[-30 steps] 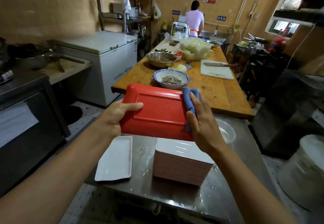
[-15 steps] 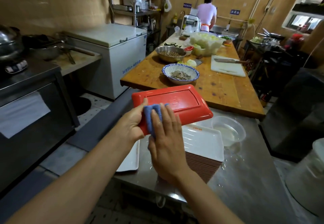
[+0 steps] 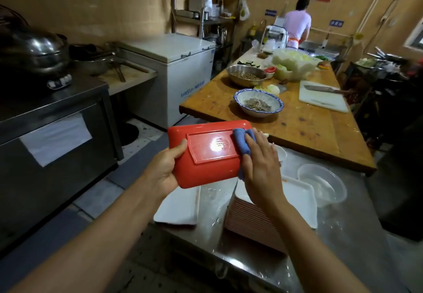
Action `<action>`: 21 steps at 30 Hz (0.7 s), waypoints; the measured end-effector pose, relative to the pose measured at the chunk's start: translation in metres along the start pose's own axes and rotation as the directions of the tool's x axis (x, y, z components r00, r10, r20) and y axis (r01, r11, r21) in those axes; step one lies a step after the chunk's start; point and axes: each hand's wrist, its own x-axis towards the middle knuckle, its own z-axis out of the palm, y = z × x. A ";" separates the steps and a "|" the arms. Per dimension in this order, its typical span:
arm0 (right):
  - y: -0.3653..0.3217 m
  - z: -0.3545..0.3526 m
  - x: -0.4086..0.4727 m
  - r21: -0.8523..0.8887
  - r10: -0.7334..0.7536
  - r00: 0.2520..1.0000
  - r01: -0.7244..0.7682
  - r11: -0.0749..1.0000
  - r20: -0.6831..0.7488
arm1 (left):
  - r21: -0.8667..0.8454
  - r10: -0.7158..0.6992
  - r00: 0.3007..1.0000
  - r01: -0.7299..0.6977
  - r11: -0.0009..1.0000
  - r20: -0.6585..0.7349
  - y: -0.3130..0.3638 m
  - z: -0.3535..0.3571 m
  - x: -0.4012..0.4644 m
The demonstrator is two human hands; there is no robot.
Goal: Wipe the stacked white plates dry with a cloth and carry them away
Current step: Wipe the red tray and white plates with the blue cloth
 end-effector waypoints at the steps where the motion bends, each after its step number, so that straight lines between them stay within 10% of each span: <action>1: 0.002 0.001 0.003 0.056 0.027 1.000 -0.026 0.998 -0.008 | -0.006 0.007 1.000 -0.007 1.000 0.004 0.000 -0.004 -0.001; 9: 0.003 0.014 0.018 0.228 0.239 0.970 -0.240 0.944 0.029 | -0.002 0.097 0.993 -0.097 0.995 -0.069 0.019 -0.039 -0.008; 13: -0.012 0.019 0.020 0.316 0.217 0.973 -0.230 0.920 0.078 | 0.263 0.348 0.935 -0.320 0.910 -0.065 0.020 -0.051 0.003; 16: -0.018 0.026 0.017 0.394 0.250 0.956 -0.292 0.871 0.155 | 0.748 0.578 0.812 -0.433 0.502 0.083 0.008 -0.062 0.021; 21: -0.010 0.039 -0.002 0.404 0.322 0.923 -0.381 0.831 0.210 | 0.892 0.466 0.764 -0.421 -0.166 0.447 -0.040 -0.088 0.049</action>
